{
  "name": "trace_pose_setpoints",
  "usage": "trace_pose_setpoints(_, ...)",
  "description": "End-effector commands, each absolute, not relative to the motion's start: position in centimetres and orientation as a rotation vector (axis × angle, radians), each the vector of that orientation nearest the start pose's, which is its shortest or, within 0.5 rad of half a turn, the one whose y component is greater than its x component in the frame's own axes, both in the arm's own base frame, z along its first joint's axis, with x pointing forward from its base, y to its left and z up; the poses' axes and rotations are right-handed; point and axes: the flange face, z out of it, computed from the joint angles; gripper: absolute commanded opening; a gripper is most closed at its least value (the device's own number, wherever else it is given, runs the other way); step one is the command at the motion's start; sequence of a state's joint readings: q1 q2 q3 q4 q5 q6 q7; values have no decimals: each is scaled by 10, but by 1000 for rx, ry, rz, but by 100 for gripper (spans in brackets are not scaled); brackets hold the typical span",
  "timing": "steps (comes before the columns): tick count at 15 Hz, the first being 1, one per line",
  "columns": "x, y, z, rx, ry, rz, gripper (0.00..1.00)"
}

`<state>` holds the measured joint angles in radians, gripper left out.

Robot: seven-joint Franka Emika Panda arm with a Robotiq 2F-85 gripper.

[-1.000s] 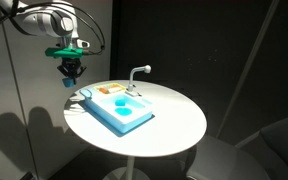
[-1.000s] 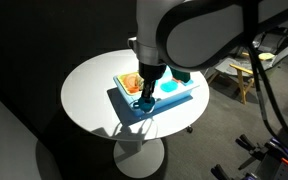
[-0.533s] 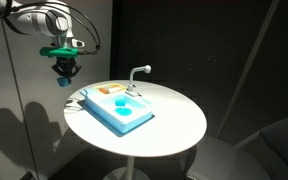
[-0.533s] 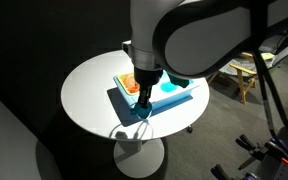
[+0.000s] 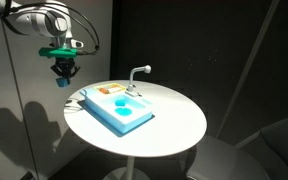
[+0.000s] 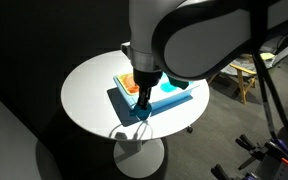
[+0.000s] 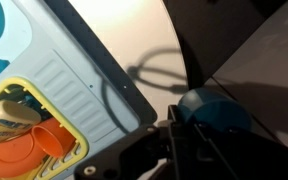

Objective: Move the cup to the left side of the toy sink

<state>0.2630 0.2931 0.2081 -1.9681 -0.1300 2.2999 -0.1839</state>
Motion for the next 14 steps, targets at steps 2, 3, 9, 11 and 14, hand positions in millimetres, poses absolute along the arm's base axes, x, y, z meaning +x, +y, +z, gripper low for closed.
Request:
trace_pose_setpoints(2, 548, 271, 331, -2964, -1132, -82, 6)
trace_pose_setpoints(3, 548, 271, 331, -2964, -1132, -82, 6)
trace_pose_setpoints(9, 556, 276, 323, -2960, -1101, -108, 1)
trace_pose_setpoints(11, 566, 283, 318, -2943, -1080, -140, 1)
trace_pose_setpoints(14, 579, 293, 313, -2925, -1076, -189, 1)
